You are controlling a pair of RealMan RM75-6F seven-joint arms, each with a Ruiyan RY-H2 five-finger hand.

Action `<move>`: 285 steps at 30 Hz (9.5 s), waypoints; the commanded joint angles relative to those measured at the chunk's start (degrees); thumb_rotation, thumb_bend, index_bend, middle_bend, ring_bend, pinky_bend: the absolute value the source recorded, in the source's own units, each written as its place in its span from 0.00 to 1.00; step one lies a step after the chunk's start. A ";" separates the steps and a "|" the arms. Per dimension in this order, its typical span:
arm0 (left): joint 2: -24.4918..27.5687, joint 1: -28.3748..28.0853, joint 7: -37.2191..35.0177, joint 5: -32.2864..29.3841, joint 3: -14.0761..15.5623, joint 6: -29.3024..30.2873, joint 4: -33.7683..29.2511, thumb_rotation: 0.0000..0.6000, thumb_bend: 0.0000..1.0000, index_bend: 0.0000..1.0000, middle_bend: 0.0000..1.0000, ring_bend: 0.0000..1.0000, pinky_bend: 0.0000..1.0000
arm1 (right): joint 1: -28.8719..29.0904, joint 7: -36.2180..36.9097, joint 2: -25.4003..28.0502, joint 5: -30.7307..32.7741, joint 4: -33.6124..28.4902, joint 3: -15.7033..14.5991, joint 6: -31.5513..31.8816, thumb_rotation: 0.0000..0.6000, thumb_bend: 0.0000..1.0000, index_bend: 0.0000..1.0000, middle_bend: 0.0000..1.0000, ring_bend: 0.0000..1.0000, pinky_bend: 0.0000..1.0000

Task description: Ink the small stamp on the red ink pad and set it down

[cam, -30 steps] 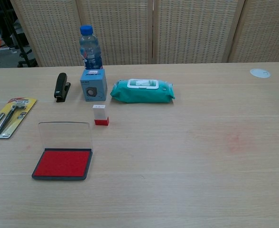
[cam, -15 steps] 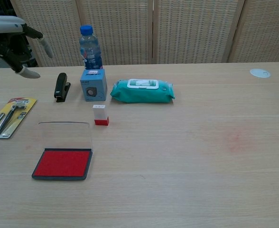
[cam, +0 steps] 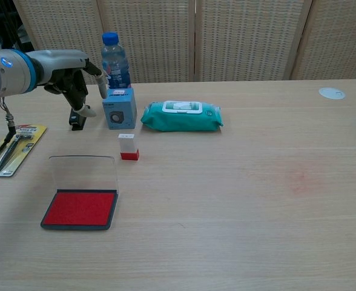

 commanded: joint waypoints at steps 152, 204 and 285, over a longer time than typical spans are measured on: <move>8.19 12.92 -24.93 46.83 15.42 -12.54 -1.28 1.00 0.40 0.62 1.00 1.00 0.96 | 1.70 -0.42 0.12 2.14 -0.06 -0.83 -3.27 1.00 0.00 0.00 0.00 0.00 0.00; 1.67 13.22 -25.86 48.75 18.44 -9.64 6.26 1.00 0.41 0.64 1.00 1.00 0.96 | 1.64 1.30 0.89 1.87 -0.37 -0.84 -3.48 1.00 0.00 0.00 0.00 0.00 0.00; 8.20 16.27 -54.30 52.71 19.29 -16.33 21.16 1.00 0.41 0.66 1.00 1.00 0.96 | 1.78 -0.33 0.87 1.91 -1.45 -1.27 -3.59 1.00 0.00 0.00 0.00 0.00 0.00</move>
